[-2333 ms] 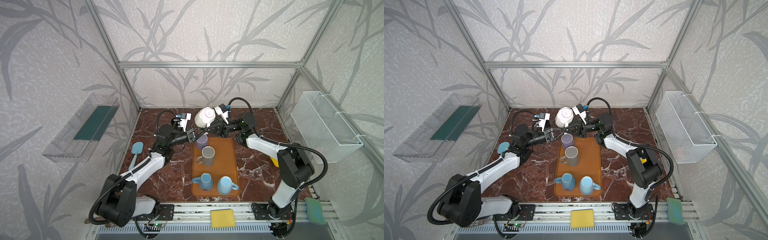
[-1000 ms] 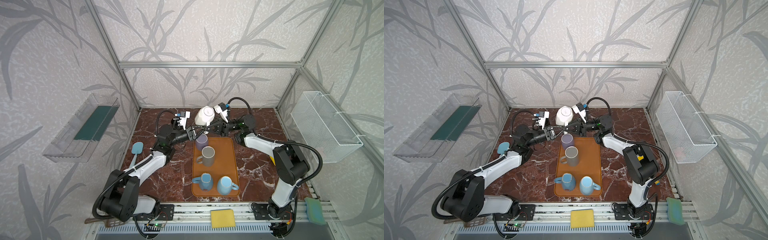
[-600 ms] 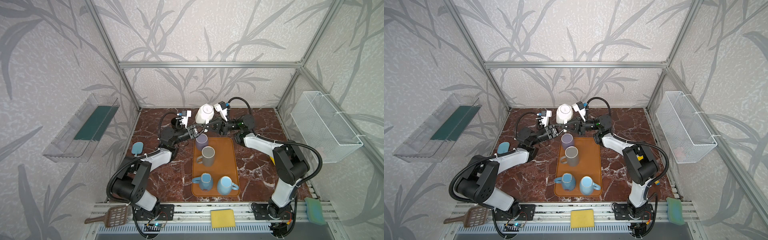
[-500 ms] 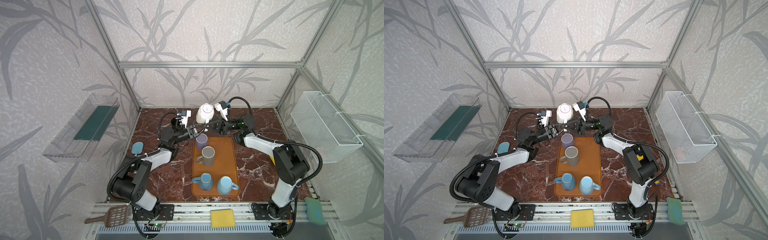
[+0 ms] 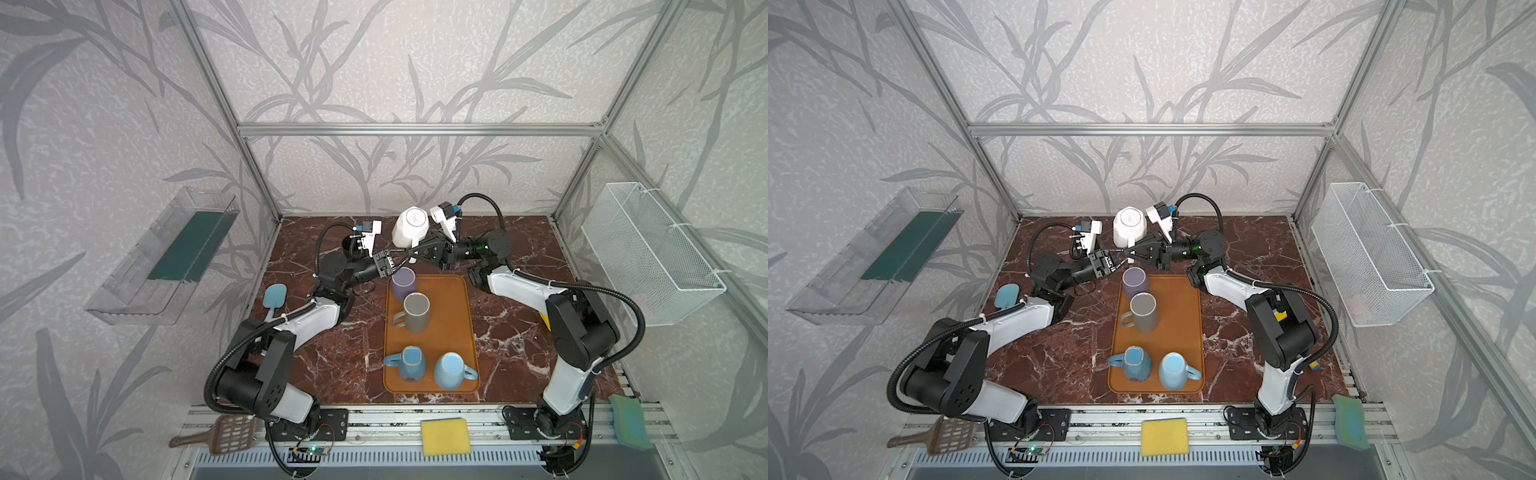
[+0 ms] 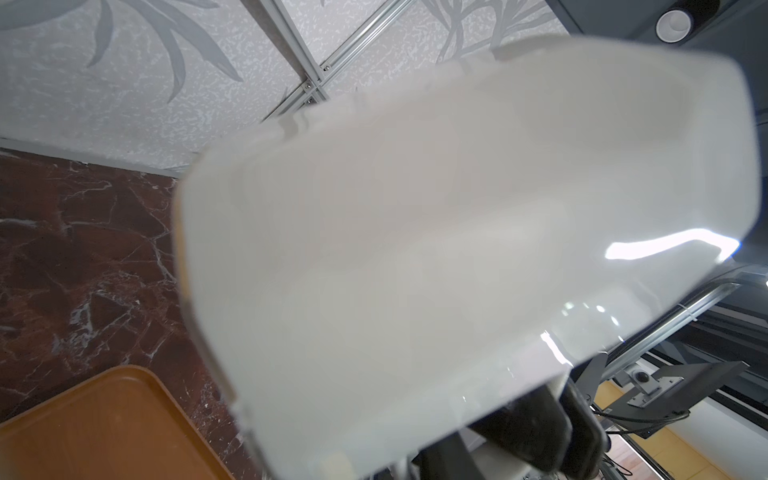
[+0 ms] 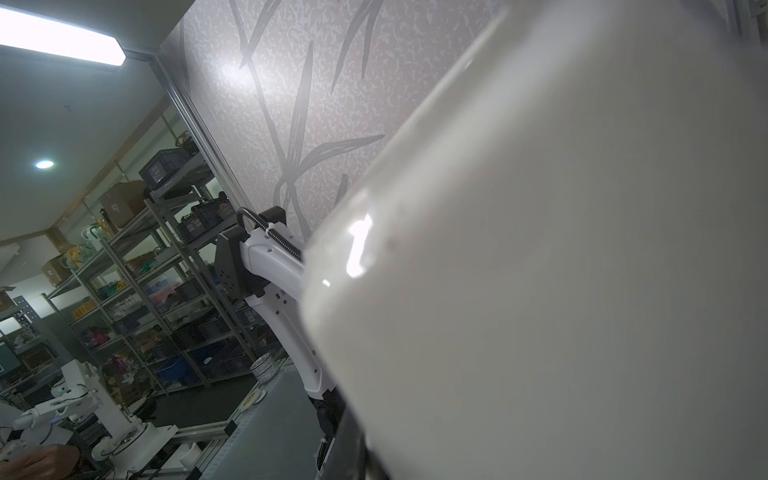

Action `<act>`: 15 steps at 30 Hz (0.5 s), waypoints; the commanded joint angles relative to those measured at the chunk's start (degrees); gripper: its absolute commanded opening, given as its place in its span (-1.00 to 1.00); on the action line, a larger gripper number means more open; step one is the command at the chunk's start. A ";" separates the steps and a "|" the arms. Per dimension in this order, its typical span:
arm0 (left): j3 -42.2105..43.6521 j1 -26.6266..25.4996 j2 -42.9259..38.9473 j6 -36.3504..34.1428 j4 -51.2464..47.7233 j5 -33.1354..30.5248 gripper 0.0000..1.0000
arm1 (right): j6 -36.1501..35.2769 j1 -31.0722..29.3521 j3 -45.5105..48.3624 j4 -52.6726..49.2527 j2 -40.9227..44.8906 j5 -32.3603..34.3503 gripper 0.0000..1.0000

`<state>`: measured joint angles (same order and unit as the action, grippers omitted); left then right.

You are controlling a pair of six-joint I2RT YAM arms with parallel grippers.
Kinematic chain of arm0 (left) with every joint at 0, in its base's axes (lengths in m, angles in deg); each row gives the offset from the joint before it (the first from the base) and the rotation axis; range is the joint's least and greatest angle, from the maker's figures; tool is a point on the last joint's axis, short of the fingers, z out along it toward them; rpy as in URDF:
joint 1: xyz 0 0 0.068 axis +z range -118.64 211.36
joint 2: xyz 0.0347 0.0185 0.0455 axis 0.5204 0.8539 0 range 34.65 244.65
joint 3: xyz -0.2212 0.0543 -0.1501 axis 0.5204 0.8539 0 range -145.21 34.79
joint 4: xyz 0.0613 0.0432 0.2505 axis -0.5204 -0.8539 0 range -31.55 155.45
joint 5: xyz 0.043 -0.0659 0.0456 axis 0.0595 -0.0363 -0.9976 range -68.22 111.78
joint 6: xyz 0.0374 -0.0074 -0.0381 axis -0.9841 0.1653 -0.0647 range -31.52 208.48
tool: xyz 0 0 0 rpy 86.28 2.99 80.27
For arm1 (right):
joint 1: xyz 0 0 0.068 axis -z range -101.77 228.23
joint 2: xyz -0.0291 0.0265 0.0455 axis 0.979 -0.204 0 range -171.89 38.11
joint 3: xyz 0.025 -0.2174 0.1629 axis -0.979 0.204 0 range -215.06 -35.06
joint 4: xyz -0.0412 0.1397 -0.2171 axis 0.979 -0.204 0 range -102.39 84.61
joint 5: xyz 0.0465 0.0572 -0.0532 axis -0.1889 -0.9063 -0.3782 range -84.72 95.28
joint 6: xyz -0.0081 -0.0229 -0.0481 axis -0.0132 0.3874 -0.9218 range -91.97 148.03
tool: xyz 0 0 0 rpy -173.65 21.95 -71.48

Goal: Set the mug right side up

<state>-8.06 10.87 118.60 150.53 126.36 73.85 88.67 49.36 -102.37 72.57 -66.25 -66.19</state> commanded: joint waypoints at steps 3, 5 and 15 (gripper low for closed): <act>-4.99 -0.44 -9.10 -14.48 -20.87 -6.13 -0.87 | -1.59 -1.43 1.86 1.23 -0.58 -4.80 -1.00; -5.66 -0.55 -11.39 -19.58 -28.10 -8.35 -0.93 | -2.08 -1.43 2.13 0.80 -0.70 -4.68 -1.00; -7.86 -2.60 -15.45 -27.15 -40.91 -15.57 -1.00 | -3.07 -1.81 3.00 -0.46 -1.74 -2.85 -1.00</act>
<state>-12.08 9.60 105.07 128.43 86.23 63.21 87.18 48.97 -100.33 72.50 -67.23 -67.58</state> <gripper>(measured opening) 0.264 0.098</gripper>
